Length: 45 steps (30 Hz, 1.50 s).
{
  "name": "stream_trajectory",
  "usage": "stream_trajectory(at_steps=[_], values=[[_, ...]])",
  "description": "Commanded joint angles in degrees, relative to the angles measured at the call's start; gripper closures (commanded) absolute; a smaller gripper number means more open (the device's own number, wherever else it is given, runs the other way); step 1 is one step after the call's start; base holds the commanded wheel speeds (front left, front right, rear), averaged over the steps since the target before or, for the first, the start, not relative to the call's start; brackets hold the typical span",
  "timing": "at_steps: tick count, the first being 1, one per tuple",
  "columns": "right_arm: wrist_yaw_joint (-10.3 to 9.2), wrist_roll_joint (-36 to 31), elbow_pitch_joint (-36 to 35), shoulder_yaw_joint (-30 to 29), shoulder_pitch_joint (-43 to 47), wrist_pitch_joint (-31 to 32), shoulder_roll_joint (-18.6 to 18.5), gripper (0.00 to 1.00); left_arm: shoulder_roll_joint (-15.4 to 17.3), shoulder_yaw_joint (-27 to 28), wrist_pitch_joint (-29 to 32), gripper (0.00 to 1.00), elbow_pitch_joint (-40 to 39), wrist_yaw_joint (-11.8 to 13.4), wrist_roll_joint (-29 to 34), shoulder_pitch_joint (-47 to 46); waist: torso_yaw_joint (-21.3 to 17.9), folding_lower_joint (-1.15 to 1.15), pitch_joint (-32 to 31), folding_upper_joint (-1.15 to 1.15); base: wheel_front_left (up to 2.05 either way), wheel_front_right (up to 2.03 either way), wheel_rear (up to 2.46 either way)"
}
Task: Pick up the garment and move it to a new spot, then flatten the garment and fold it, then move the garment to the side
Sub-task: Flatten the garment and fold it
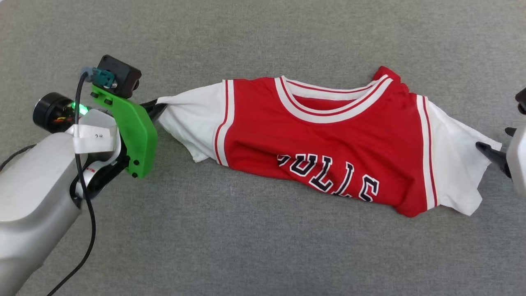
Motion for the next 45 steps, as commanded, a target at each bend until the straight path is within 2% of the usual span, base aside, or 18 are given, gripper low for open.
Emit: stream_trajectory(at_steps=[1, 3, 6, 10, 11, 12, 20, 27, 35, 40, 45], values=[[-0.05, -0.8, 1.4, 1.6, -1.4, -0.7, 0.9, 0.00, -0.5, 0.1, 0.0, 1.00, -0.3, 0.4, 1.4, -1.2, 1.2, 0.00, 2.0, 0.00, 0.00, 0.00, 0.00], [-0.05, -1.7, 4.0, 4.2, -2.4, -2.1, 2.0, 0.00, -0.8, 0.1, -0.1, 1.00, -0.5, 0.5, 1.7, -1.7, 1.4, 0.00, 2.8, 0.00, 0.00, 0.00, 0.00], [-0.05, 1.2, 7.3, 9.6, -1.1, -0.2, 3.4, 0.00, -1.3, -0.2, -0.3, 1.00, -0.4, 0.4, 1.9, -2.0, 1.7, 0.00, 3.2, 0.00, 0.00, 0.00, 0.00], [-0.05, 4.9, 9.1, 13.9, -1.1, 0.1, 3.6, 0.00, -1.4, -0.3, -0.6, 1.00, 0.3, 0.4, 1.8, -1.6, 1.2, 0.00, 2.7, 0.00, 0.00, 0.00, 0.00], [-0.05, 5.3, 9.3, 14.5, -1.5, -1.3, 3.6, 0.90, -1.3, -0.4, -0.7, 1.00, 0.5, 0.3, 1.7, -1.5, 1.0, 0.00, 2.3, 0.00, 0.00, 0.00, 0.00], [-0.05, 5.5, 9.5, 14.7, -1.9, -2.6, 3.6, 1.00, -1.3, -0.4, -0.8, 1.00, 0.8, 0.3, 1.7, -1.3, 0.8, 0.00, 1.9, 0.00, 0.00, 0.00, 0.00], [-0.05, 5.3, 9.8, 12.5, -6.1, -18.3, 2.1, 1.00, -0.3, 0.1, -4.2, 1.00, 1.0, 0.1, 2.2, -0.2, -0.6, 0.00, -4.3, 0.00, 0.00, 0.00, 0.00], [-0.05, 4.8, 5.5, 8.5, -7.4, -27.7, -0.4, 1.00, 2.2, 2.8, -8.8, 1.00, -4.2, 2.5, 3.9, -0.4, -1.4, 0.00, -9.8, 0.00, 0.00, 0.00, 0.00], [-0.05, 2.0, 0.3, 1.2, -8.3, -31.8, -1.4, 1.00, 3.6, 5.4, -11.3, 1.00, -11.8, 4.5, 6.0, -3.6, -1.5, 0.00, -13.3, 0.00, 0.00, 0.00, 0.00], [-0.05, -0.6, -3.1, -3.7, -10.3, -30.8, -0.8, 1.00, 2.6, 7.0, -12.1, 1.00, -13.3, 4.9, 7.2, -8.0, -1.4, 0.00, -13.8, 0.00, 0.00, 0.00, 0.00], [-0.05, -3.4, -5.5, -7.7, -14.7, -27.9, 0.4, 1.00, 0.2, 8.1, -12.0, 1.00, -12.2, 3.9, 8.0, -14.3, -1.4, 0.00, -12.6, 0.00, 0.00, 0.00, 0.00]])
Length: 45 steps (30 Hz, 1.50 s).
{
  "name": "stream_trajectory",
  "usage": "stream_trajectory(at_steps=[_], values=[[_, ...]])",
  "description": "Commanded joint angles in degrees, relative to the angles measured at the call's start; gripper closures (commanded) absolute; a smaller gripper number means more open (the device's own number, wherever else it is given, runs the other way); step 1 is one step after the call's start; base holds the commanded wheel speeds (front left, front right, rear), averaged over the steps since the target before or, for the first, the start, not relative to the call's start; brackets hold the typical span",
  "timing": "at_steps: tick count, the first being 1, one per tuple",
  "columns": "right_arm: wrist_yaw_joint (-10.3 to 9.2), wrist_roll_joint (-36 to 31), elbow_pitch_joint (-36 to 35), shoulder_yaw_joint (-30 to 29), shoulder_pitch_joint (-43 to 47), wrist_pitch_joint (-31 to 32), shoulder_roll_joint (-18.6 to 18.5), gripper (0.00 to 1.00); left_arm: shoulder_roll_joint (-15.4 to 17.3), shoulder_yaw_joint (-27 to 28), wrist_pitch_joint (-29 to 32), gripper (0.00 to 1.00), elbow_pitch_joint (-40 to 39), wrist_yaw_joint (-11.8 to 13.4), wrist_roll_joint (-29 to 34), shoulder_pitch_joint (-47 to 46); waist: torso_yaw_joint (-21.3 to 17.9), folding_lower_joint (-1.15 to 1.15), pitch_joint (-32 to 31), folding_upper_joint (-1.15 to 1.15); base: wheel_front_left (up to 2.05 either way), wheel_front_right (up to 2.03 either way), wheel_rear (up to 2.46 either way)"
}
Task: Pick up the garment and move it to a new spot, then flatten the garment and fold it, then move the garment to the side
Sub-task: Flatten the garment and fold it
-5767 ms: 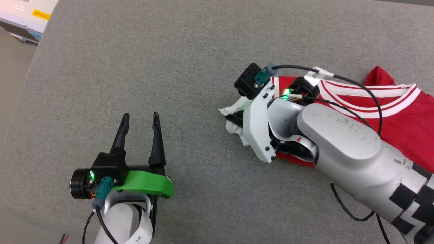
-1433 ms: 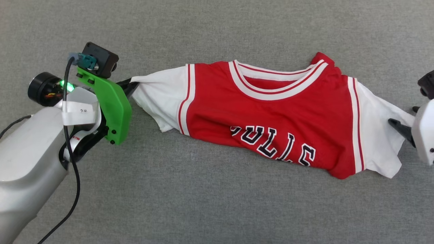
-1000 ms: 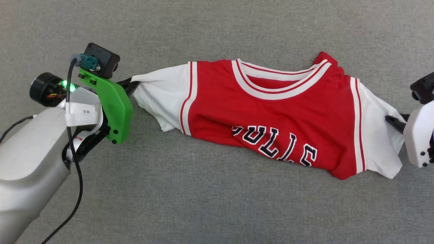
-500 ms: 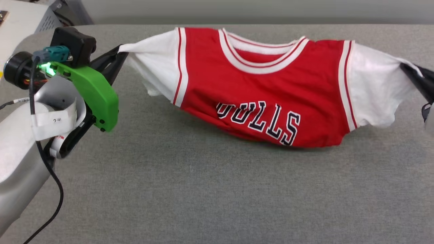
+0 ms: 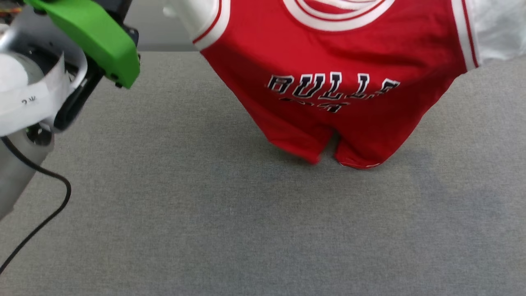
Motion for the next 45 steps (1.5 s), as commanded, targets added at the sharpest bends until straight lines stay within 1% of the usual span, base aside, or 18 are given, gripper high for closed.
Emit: stream_trajectory(at_steps=[1, 5, 8, 9, 10, 12, 19, 21, 25, 29, 34, 39, 43, 45], values=[[-0.03, -1.1, -0.6, -0.6, -2.2, 0.8, 0.6, 1.00, -0.9, 0.5, 0.2, 1.00, 0.6, -0.6, 0.9, -2.6, 0.0, 0.00, 1.1, 0.00, 0.00, 0.00, 0.00], [-0.03, -4.0, -1.1, -1.0, -8.1, 3.8, 1.5, 1.00, -3.4, 0.9, 0.9, 1.00, 3.2, -1.9, 2.1, -9.5, -0.3, 0.00, 4.3, 0.00, 0.00, 0.00, 0.00], [-0.03, -6.3, 0.5, -0.7, -14.6, 5.4, 2.6, 1.00, -5.4, 1.1, 1.5, 1.00, 6.4, -3.3, 3.2, -15.8, -0.6, 0.00, 7.9, 0.00, 0.00, 0.00, 0.00], [-0.03, -7.1, 1.7, -0.5, -17.3, 5.7, 3.1, 1.00, -6.3, 1.2, 1.6, 1.00, 7.9, -3.8, 3.6, -18.1, -0.7, 0.00, 9.2, 0.00, 0.00, 0.00, 0.00], [-0.03, -8.4, 5.4, 0.0, -24.5, 6.9, 4.7, 1.00, -8.0, 2.1, 1.0, 1.00, 11.7, -4.8, 5.1, -24.9, -0.9, 0.00, 12.8, 0.00, 0.00, 0.00, 0.00], [-0.03, -9.4, 8.0, 0.5, -29.7, 7.2, 5.8, 1.00, -9.5, 3.2, 0.6, 1.00, 14.4, -5.4, 5.0, -29.4, -1.1, 0.00, 15.1, 0.00, 0.00, 0.00, 0.00], [-0.03, -13.3, 16.8, 3.7, -45.9, 5.1, 9.1, 1.00, -12.9, 4.5, -2.4, 1.00, 25.3, -7.4, 7.2, -43.0, -0.9, 0.00, 19.9, 0.00, 0.00, 0.00, 0.00], [-0.03, -14.4, 19.8, 4.7, -49.9, 3.8, 10.3, 1.00, -13.7, 5.1, -4.2, 1.00, 28.4, -7.7, 7.6, -45.9, -0.8, 0.00, 20.6, 0.00, 0.00, 0.00, 0.00], [-0.03, -16.0, 25.4, 6.9, -55.5, 0.5, 12.1, 1.00, -14.9, 5.3, -7.0, 1.00, 33.7, -8.4, 7.9, -48.8, -0.6, 0.00, 21.2, 0.00, 0.00, 0.00, 0.00], [-0.03, -15.9, 30.2, 9.7, -58.4, -2.1, 13.6, 1.00, -15.1, 4.6, -9.2, 1.00, 37.6, -9.3, 7.8, -49.2, -0.5, 0.00, 21.7, 0.00, 0.00, 0.00, 0.00], [-0.03, -14.1, 34.7, 13.4, -57.7, -5.5, 14.8, 1.00, -14.9, 3.3, -11.5, 1.00, 41.1, -10.0, 6.9, -46.0, -0.6, 0.00, 21.8, 0.00, 0.00, 0.00, 0.00], [-0.03, -10.5, 38.9, 16.8, -52.2, -10.5, 16.9, 1.00, -14.4, 2.3, -15.1, 1.00, 44.3, -10.3, 4.9, -38.7, -0.9, 0.00, 19.8, 0.00, 0.00, 0.00, 0.00], [-0.03, -7.2, 39.9, 19.5, -45.8, -13.9, 17.8, 1.00, -13.6, 1.6, -17.8, 1.00, 44.8, -10.5, 3.1, -31.0, -1.0, 0.00, 17.4, 0.00, 0.00, 0.00, 0.00], [-0.03, -5.5, 39.7, 21.0, -42.1, -15.4, 17.5, 1.00, -13.2, 1.6, -19.1, 1.00, 44.5, -10.5, 2.0, -26.6, -0.8, 0.00, 16.0, 0.00, 0.00, 0.00, 0.00]])
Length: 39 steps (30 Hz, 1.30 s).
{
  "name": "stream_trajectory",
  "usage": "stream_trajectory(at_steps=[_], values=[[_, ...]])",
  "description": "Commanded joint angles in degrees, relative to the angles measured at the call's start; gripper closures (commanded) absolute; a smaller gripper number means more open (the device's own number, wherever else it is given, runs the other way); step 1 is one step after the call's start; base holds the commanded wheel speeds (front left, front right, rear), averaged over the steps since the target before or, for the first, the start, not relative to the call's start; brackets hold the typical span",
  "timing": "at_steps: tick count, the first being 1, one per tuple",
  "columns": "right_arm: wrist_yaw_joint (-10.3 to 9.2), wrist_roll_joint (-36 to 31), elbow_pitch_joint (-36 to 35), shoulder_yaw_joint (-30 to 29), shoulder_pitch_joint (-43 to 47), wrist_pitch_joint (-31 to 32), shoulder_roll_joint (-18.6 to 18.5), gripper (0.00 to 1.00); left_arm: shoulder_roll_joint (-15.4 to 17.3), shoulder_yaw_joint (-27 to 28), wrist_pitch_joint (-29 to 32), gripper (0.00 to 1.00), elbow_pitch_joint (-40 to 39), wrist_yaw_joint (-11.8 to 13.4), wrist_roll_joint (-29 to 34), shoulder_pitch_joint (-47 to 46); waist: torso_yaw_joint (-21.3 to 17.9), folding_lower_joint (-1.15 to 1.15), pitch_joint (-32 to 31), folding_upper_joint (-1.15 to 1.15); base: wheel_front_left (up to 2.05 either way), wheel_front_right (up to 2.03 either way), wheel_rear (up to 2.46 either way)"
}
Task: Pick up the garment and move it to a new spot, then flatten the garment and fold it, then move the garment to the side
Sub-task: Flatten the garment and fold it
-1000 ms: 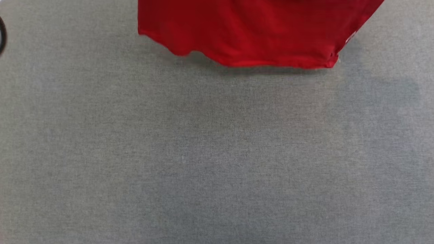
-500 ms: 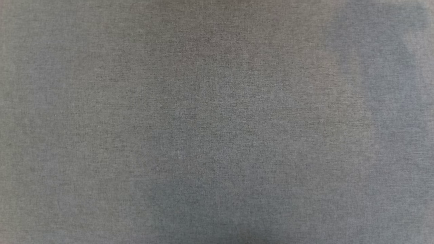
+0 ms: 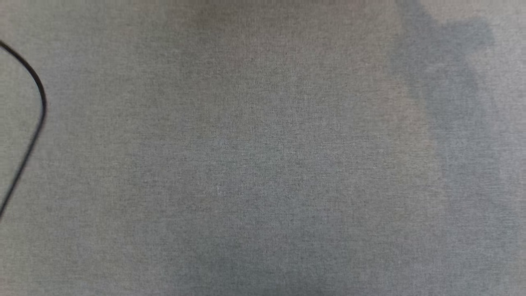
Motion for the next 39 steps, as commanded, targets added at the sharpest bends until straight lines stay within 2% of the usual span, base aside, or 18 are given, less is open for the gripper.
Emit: stream_trajectory(at_steps=[1, 4, 10, 14, 15, 22, 28, 32, 39], values=[[-0.04, 1.2, -0.2, 0.9, 2.7, -0.9, -0.2, 1.00, 0.7, 0.0, -0.6, 1.00, -0.3, -0.2, -0.8, 3.3, 0.1, -0.01, -2.4, 0.00, 0.00, 0.00, 0.00], [-0.04, 3.6, -1.1, 2.7, 8.9, -3.2, -0.7, 1.00, 2.6, 0.2, -2.2, 1.00, -2.0, 0.9, -2.0, 10.8, -0.2, -0.01, -4.8, 0.00, 0.00, 0.00, 0.00], [-0.04, 6.8, -5.1, 5.6, 21.6, -5.8, -2.2, 1.00, 6.1, 1.2, -4.1, 1.00, -9.1, 5.0, -5.3, 29.0, -0.3, -0.01, -9.4, 0.00, 0.00, 0.00, 0.00], [-0.04, 7.5, -8.4, 6.9, 31.3, -6.6, -3.6, 1.00, 7.5, 0.8, -4.7, 1.00, -15.9, 8.7, -7.0, 42.5, 0.0, -0.01, -12.2, 0.00, 0.00, 0.00, 0.00], [-0.04, 7.8, -10.2, 6.7, 39.4, -7.1, -4.9, 1.00, 8.1, 0.6, -5.0, 1.00, -21.7, 12.2, -8.1, 52.4, 0.4, -0.01, -14.3, 0.00, 0.00, 0.00, 0.00], [-0.04, 8.8, -13.1, 2.0, 56.7, -7.5, -7.1, 1.00, 9.7, -0.3, -5.2, 1.00, -30.2, 17.6, -10.5, 69.6, 0.8, -0.01, -17.5, 0.00, 0.00, 0.00, 0.00], [-0.04, 8.6, -13.6, -4.7, 70.4, -7.5, -7.4, 1.00, 10.2, -1.2, -5.3, 1.00, -31.2, 19.5, -11.7, 78.9, 0.9, -0.01, -19.8, 0.00, 0.00, 0.00, 0.00], [-0.04, 8.5, -14.1, -9.2, 78.4, -7.2, -6.5, 1.00, 9.2, -1.5, -5.4, 1.00, -29.8, 19.7, -12.0, 82.5, 1.0, -0.01, -21.0, 0.00, 0.00, 0.00, 0.00], [-0.04, 7.8, -19.1, -16.1, 90.2, -4.0, -5.6, 1.00, 8.4, 1.1, -5.4, 1.00, -29.3, 20.4, -10.9, 87.7, 1.4, -0.01, -22.0, 0.00, 0.00, 0.00, 0.00]])
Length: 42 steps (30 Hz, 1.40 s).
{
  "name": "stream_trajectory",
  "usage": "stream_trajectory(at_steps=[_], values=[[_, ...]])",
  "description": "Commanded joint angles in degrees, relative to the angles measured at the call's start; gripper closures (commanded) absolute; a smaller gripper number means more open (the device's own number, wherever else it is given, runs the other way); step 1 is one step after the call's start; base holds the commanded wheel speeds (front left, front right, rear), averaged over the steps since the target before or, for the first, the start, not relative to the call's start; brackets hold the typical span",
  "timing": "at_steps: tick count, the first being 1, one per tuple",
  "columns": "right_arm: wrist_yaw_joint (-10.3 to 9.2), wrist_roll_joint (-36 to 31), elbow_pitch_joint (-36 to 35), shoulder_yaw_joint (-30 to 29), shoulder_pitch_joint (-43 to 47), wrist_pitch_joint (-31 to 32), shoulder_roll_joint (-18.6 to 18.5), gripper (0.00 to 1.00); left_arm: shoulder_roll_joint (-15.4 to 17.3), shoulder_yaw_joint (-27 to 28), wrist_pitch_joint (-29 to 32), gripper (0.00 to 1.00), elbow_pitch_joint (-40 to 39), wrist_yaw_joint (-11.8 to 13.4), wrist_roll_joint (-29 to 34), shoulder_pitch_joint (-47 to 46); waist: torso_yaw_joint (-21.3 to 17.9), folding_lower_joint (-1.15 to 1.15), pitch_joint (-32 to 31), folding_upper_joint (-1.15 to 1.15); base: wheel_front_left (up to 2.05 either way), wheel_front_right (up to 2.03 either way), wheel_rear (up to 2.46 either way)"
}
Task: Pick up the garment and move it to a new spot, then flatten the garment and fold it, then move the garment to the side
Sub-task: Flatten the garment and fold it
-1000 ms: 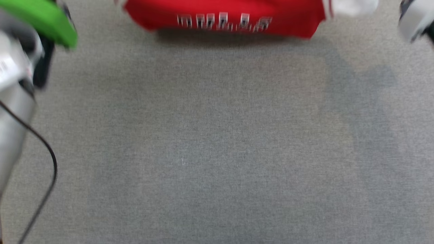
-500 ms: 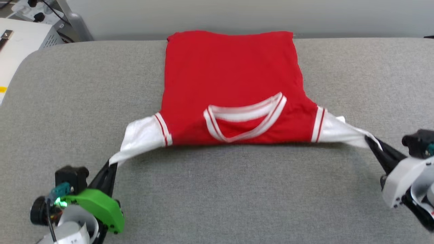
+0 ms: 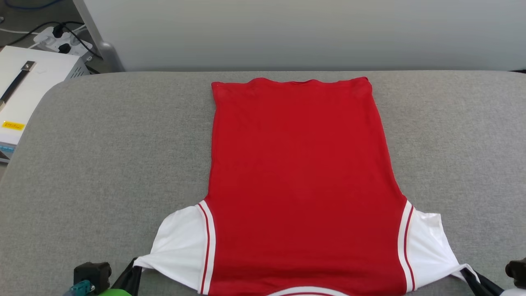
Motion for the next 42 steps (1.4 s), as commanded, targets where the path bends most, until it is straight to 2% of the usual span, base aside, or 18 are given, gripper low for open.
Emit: stream_trajectory(at_steps=[1, 6, 8, 9, 10, 14, 18, 22, 26, 27, 28, 29, 33, 37, 39, 42], values=[[-0.10, -0.3, -0.8, -1.4, 1.8, 1.2, -0.2, 1.00, 0.0, 0.9, -0.3, 1.00, 0.0, 0.8, 0.5, 1.4, 0.2, 0.01, 0.1, 0.00, 0.00, 0.00, 0.00], [-0.10, -0.7, -4.4, -4.8, 4.6, 6.4, 0.3, 1.00, -1.4, 2.0, -0.3, 1.00, -0.8, 0.5, 2.5, 1.9, 0.7, 0.01, 0.5, 0.00, 0.00, 0.00, 0.00], [-0.10, -1.2, -5.7, -6.2, 4.8, 7.9, 0.7, 0.55, -1.7, 2.0, -0.3, 1.00, -1.0, 0.7, 3.8, 1.4, 1.0, 0.01, 0.6, 0.00, 0.00, 0.00, 0.00], [-0.10, -2.1, -6.4, -6.8, 4.6, 8.5, 0.5, 0.09, -2.0, 2.0, -0.3, 1.00, -1.3, 0.8, 4.4, 1.0, 1.1, 0.01, 0.7, 0.00, 0.00, 0.00, 0.00], [-0.10, -2.7, -6.9, -7.5, 4.5, 8.9, 0.5, 0.00, -2.2, 2.2, -0.3, 1.00, -1.6, 0.9, 4.9, 0.7, 1.3, 0.01, 0.8, 0.00, 0.00, 0.00, 0.00], [-0.10, -4.5, -10.5, -10.8, 3.3, 10.4, -0.2, 0.00, -3.2, 2.4, -0.3, 1.00, -3.3, 1.6, 6.7, -0.3, 2.2, 0.01, 1.6, 0.00, 0.00, 0.00, 0.00], [-0.10, -6.7, -15.9, -16.4, -0.3, 11.5, -2.0, 0.00, -3.8, 2.5, -0.3, 1.00, -6.1, 2.7, 8.6, -1.7, 3.4, 0.01, 3.7, 0.00, 0.00, 0.00, 0.00], [-0.10, -8.3, -22.1, -22.6, -7.7, 14.8, -3.5, 0.00, -4.4, 3.0, -0.3, 1.00, -9.8, 3.9, 10.7, -3.5, 5.2, 0.01, 7.8, 0.00, 0.00, 0.00, 0.00], [-0.10, -8.5, -25.9, -25.1, -18.7, 21.6, -4.4, 0.00, -5.4, 3.2, -0.3, 1.00, -13.0, 4.8, 12.8, -5.8, 7.5, 0.01, 12.5, 0.00, 0.00, 0.00, 0.00], [-0.10, -8.3, -26.2, -25.1, -22.2, 23.9, -4.7, 0.00, -5.8, 3.2, -0.3, 1.00, -13.7, 4.9, 13.3, -6.4, 8.1, 0.01, 13.7, 0.00, 0.00, 0.00, 0.00], [-0.10, -7.4, -25.1, -23.0, -30.8, 32.5, -6.0, 0.00, -6.8, 3.1, -0.3, 1.00, -15.1, 5.1, 14.7, -8.0, 9.9, 0.01, 17.0, 0.00, 0.00, 0.00, 0.00], [-0.10, -7.1, -24.2, -22.0, -34.3, 36.2, -6.5, 0.00, -7.2, 2.9, -0.3, 1.00, -15.7, 5.1, 15.2, -8.5, 10.6, 0.01, 18.4, 0.00, 0.00, 0.00, 0.00], [-0.10, -5.0, -19.1, -17.2, -46.5, 51.7, -7.2, 0.00, -8.7, 2.1, -0.3, 1.00, -17.1, 5.0, 17.0, -10.8, 13.0, 0.01, 22.6, 0.00, 0.00, 0.00, 0.00], [-0.10, -3.7, -12.1, -14.3, -57.2, 65.7, -5.7, 0.00, -10.1, 1.4, -0.3, 1.00, -18.2, 4.5, 18.6, -13.3, 15.1, 0.01, 26.4, 0.00, 0.00, 0.00, 0.00], [-0.10, -5.1, -9.0, -13.4, -61.5, 70.3, -5.2, 0.00, -11.0, 1.2, -0.3, 1.00, -18.7, 4.1, 19.4, -14.7, 16.4, 0.01, 28.2, 0.00, 0.00, 0.00, 0.00], [-0.10, -7.2, -5.5, -11.8, -65.3, 73.9, -4.5, 0.00, -12.4, 1.0, -0.3, 1.00, -19.3, 3.6, 20.4, -16.2, 17.9, 0.01, 30.4, 0.00, 0.00, 0.00, 0.00]])
